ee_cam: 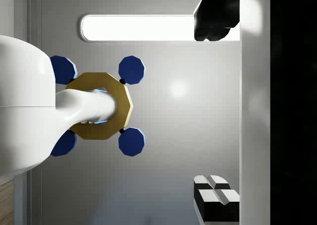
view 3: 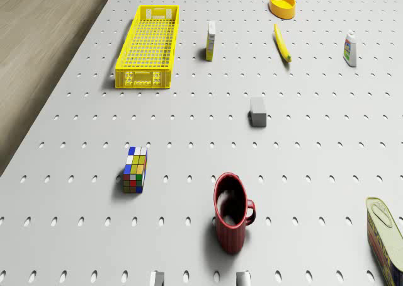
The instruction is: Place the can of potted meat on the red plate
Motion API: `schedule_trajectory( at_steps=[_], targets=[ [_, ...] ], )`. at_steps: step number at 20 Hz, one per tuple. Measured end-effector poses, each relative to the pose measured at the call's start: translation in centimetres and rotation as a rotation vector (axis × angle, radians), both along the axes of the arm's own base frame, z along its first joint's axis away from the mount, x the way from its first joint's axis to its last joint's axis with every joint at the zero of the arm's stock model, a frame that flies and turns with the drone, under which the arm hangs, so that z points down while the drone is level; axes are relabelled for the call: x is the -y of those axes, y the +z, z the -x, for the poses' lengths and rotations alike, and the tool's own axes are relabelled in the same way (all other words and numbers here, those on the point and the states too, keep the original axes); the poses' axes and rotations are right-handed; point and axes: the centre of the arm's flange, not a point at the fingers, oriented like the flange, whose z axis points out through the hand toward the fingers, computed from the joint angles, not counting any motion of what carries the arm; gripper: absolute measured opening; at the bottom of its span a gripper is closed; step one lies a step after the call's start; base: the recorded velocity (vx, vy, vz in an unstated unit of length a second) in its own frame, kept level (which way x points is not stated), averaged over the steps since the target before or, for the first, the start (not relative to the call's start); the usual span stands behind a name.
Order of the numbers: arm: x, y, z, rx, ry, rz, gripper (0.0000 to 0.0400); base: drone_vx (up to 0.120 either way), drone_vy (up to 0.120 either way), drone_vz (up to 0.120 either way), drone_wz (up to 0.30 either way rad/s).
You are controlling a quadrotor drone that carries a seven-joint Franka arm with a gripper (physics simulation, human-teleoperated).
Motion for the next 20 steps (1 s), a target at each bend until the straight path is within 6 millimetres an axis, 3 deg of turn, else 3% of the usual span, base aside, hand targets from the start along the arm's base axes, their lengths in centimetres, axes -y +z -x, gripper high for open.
schedule_trajectory(
  at_steps=[10,20],
  targets=[
    [0.0,6.6,0.2,0.008,0.0,0.0,0.04,0.0,0.0,0.0,0.0],
    [0.0,9.0,0.0,0.016,0.0,0.0,0.04,0.0,-0.116,0.0,0.0]
  ],
)
